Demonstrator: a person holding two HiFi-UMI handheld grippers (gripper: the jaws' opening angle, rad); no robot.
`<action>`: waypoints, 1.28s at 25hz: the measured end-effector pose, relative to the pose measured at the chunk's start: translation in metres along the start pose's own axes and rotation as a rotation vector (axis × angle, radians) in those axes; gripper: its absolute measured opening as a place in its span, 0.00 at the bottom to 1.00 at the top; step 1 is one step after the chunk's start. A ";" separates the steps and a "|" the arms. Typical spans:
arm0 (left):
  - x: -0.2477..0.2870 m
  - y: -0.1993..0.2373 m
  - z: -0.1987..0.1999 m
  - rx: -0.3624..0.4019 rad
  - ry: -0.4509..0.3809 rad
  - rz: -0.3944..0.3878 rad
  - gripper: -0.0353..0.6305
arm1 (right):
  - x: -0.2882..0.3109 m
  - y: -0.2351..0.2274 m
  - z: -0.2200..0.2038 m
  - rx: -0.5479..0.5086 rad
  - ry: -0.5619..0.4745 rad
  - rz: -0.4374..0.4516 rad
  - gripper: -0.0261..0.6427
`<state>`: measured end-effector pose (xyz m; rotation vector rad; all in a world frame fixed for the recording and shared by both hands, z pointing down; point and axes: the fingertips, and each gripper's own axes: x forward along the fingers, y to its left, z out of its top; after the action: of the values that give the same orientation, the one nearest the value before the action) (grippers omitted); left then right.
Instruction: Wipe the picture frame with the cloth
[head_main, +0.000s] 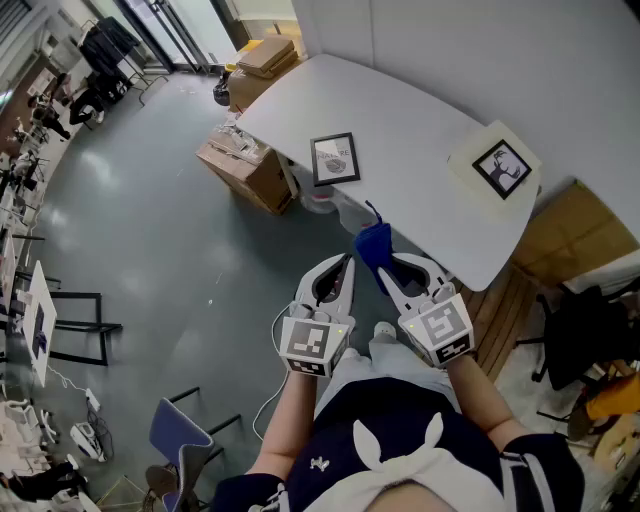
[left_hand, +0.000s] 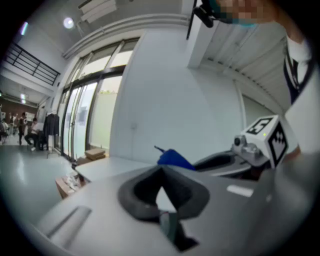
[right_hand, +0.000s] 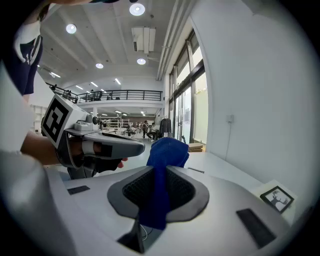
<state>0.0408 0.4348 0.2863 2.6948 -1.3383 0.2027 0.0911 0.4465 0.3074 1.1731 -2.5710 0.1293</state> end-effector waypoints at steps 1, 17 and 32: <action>0.005 0.002 -0.002 -0.001 0.005 0.003 0.06 | 0.003 -0.005 0.000 0.007 -0.001 0.001 0.14; 0.033 0.032 -0.040 -0.039 0.081 0.162 0.06 | 0.038 -0.052 -0.032 0.054 0.031 0.099 0.14; 0.077 0.095 -0.038 -0.059 0.093 0.162 0.06 | 0.105 -0.076 -0.021 0.067 0.070 0.122 0.14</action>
<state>0.0084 0.3239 0.3425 2.4979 -1.5094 0.2951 0.0886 0.3254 0.3571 1.0149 -2.5939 0.2809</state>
